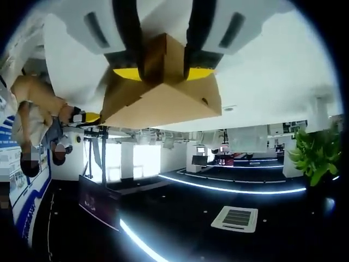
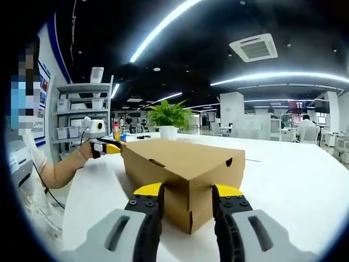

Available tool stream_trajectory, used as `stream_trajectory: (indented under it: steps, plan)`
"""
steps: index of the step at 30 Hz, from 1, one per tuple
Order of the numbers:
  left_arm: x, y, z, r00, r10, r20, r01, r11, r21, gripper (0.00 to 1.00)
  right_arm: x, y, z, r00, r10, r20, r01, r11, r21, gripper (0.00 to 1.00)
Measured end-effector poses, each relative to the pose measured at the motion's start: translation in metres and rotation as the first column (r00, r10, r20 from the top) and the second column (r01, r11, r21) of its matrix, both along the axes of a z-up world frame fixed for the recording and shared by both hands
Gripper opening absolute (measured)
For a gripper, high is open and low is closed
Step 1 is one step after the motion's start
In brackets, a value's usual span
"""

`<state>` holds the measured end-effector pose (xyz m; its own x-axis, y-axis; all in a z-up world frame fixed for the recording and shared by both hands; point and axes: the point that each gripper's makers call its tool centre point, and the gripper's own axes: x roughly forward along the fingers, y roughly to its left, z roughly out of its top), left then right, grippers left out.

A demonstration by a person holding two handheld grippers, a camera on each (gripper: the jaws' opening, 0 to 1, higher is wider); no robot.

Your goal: Operate the shoe box by opening the lid, removing the specified soft item, and placing it in the target area until the item is outside and the box remains undamaged.

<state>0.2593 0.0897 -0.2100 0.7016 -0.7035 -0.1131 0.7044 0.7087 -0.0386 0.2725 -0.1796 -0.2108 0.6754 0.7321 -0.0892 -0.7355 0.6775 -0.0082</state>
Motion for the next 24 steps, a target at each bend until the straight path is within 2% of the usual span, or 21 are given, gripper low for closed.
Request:
stream_trajectory:
  steps: [4, 8, 10, 24]
  plan:
    - [0.000, 0.001, 0.002, 1.000, 0.004, 0.001, -0.004, 1.000, -0.012, 0.29, -0.001, 0.000, 0.004, 1.000, -0.003, 0.007, 0.003, 1.000, 0.029, 0.35]
    - [-0.003, 0.003, 0.011, 1.000, 0.000, 0.015, 0.000, 0.998, -0.063, 0.28, -0.002, -0.001, 0.012, 1.000, -0.001, 0.013, 0.000, 0.997, 0.081, 0.35]
    - [-0.004, 0.004, 0.014, 1.000, 0.000, 0.023, 0.002, 0.997, -0.079, 0.28, -0.002, 0.000, 0.013, 1.000, -0.002, 0.015, 0.001, 0.996, 0.085, 0.35]
    - [-0.003, 0.000, 0.019, 0.999, 0.001, 0.046, 0.003, 0.996, -0.084, 0.29, -0.002, -0.004, 0.018, 0.999, -0.005, 0.034, 0.002, 0.995, 0.104, 0.35]
